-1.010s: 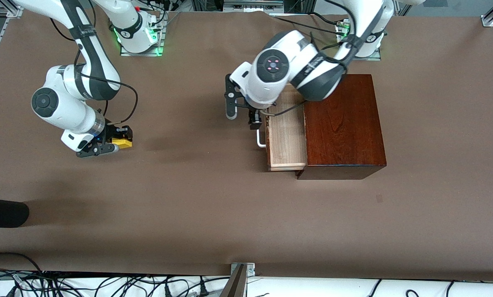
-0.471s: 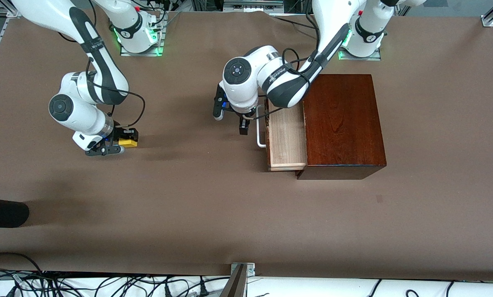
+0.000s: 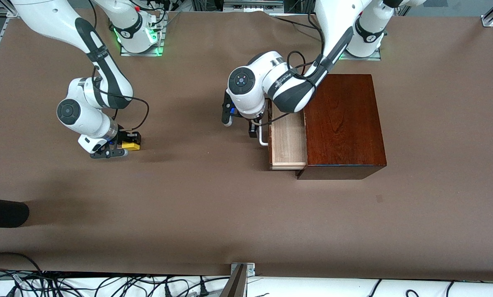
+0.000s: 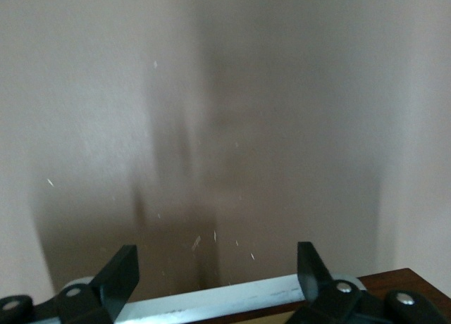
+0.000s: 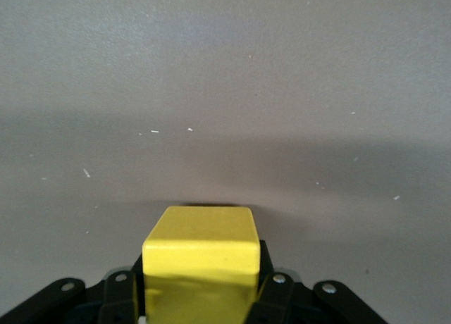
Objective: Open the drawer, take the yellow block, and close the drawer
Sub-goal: 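Push the drawer shut into the box with the left gripper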
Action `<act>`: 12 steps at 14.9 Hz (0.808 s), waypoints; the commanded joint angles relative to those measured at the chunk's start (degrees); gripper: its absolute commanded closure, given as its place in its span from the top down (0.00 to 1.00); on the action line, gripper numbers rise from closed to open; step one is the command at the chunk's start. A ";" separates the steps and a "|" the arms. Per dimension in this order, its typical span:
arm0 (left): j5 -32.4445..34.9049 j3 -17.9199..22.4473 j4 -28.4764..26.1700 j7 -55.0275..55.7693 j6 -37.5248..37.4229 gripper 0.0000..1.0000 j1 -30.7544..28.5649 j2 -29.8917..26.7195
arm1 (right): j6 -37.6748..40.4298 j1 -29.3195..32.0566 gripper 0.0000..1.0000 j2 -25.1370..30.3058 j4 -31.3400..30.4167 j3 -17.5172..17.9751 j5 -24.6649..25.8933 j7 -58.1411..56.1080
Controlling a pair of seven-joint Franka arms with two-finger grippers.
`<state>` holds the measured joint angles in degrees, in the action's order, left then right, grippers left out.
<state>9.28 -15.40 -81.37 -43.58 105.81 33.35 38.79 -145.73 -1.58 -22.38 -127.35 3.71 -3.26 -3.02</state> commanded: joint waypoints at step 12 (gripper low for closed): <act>7.51 0.80 -0.99 -1.59 -9.39 1.00 -4.69 -1.08 | 5.60 2.19 1.00 7.77 1.14 -2.39 1.85 -2.69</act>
<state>14.34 -14.88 -81.40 -43.58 97.49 29.79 38.78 -145.44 -0.37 -20.70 -125.62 1.15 -2.31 -4.72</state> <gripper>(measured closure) 0.000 0.000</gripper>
